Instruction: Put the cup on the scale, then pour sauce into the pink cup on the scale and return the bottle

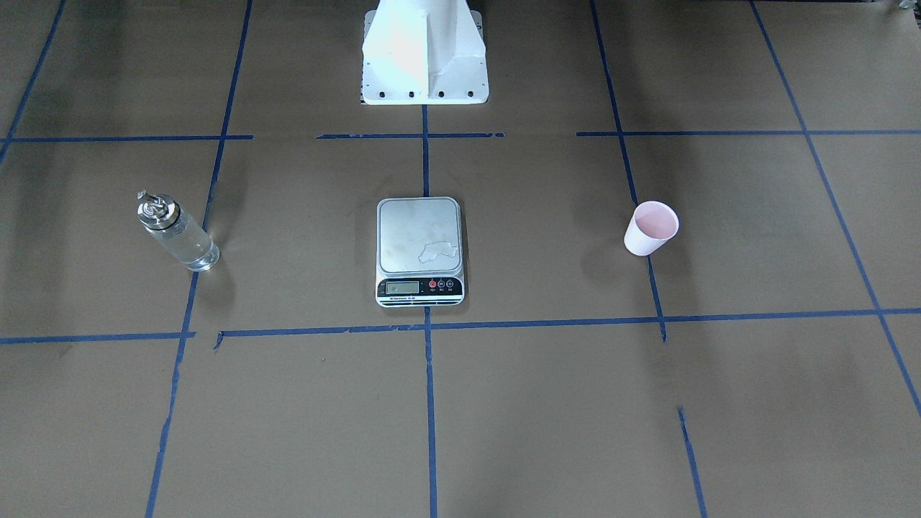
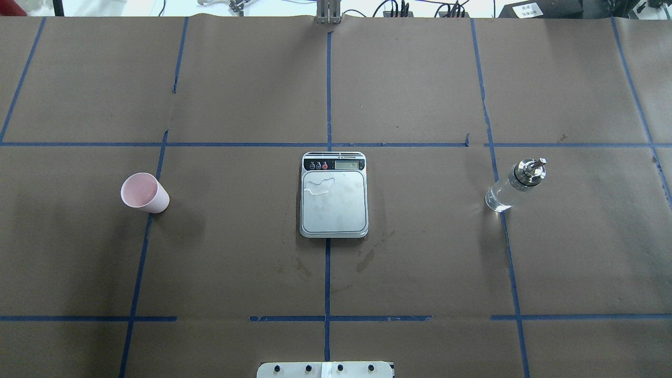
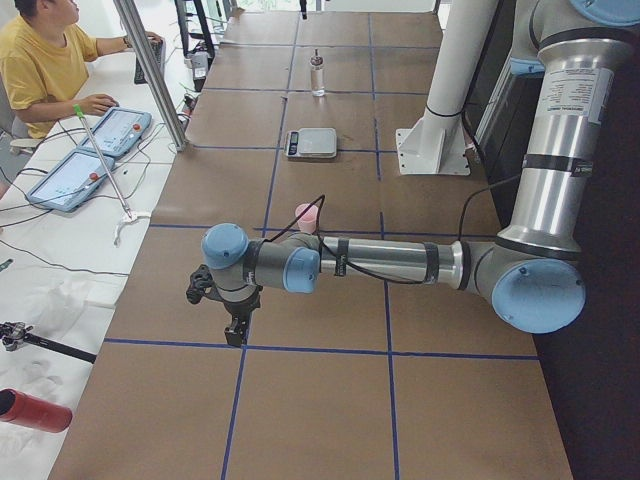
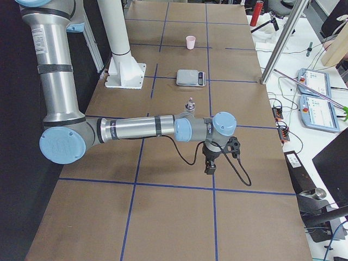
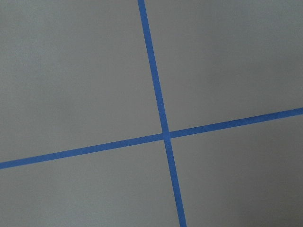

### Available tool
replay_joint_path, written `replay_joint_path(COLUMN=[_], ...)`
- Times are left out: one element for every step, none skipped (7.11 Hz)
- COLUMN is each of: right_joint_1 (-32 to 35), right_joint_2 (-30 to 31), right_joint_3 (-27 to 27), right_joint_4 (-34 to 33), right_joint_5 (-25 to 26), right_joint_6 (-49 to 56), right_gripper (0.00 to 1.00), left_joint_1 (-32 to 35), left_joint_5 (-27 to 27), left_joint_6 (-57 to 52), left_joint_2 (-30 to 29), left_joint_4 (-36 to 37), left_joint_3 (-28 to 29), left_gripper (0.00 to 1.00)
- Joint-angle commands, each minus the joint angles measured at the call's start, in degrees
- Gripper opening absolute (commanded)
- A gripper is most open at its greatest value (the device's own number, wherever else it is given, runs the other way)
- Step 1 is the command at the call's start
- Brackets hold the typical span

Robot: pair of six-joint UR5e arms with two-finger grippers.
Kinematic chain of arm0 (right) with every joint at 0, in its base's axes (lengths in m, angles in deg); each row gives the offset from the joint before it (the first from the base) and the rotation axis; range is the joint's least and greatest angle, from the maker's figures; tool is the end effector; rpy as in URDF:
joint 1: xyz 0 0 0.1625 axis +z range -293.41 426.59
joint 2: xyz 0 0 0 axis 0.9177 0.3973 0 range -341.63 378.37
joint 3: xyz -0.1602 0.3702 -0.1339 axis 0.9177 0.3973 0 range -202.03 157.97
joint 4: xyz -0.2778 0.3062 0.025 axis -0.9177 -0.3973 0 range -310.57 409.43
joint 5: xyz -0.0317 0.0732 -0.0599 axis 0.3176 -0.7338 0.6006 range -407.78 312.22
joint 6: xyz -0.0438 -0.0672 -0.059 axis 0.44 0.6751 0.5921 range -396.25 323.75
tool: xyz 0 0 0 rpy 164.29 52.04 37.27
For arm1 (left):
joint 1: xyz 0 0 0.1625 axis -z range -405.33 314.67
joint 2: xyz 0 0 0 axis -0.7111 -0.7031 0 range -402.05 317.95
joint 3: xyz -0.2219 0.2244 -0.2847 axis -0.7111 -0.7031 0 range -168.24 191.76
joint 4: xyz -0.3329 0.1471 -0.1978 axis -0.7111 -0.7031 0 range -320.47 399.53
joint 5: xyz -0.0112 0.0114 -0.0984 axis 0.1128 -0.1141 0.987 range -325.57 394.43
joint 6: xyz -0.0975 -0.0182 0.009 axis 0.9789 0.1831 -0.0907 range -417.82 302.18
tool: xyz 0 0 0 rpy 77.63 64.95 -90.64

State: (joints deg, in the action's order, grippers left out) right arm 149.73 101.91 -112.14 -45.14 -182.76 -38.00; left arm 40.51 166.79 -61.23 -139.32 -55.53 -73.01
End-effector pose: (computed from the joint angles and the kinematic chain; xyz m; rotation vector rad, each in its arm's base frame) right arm -0.0020 -0.5432 0.6069 -0.0259 -0.7856 -0.0984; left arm -0.0258 -0.5571 0.6309 0.1133 0.7401 0.1717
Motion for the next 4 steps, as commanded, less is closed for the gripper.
replay_joint_path(right_joint_1=[0.01,-0.08,-0.17,-0.17], right_joint_2=[-0.22,-0.83,-1.01,-0.58], right_joint_3=[-0.32,-0.41,-0.67,-0.15], right_joint_4=[0.0,0.0,0.26,5.05], right_joint_5=[-0.02,-0.02,-0.11,-0.11], right_joint_6=[-0.1,-0.1,-0.1,-0.36], right_gripper=[1.0,1.0,1.0,1.0], left_joint_1=[-0.32,-0.75,-1.54,-1.64], left_joint_5=[-0.09,-0.26,-0.09,0.09], left_joint_6=[0.24,0.5,0.59,0.42], left_joint_2=[-0.47,0.05,-0.12,-0.12], left_joint_4=[-5.0,-7.4,-8.73,-9.35], left_joint_3=[-0.22,-0.22,-0.74,-0.92], left_gripper=[1.0,1.0,1.0,1.0])
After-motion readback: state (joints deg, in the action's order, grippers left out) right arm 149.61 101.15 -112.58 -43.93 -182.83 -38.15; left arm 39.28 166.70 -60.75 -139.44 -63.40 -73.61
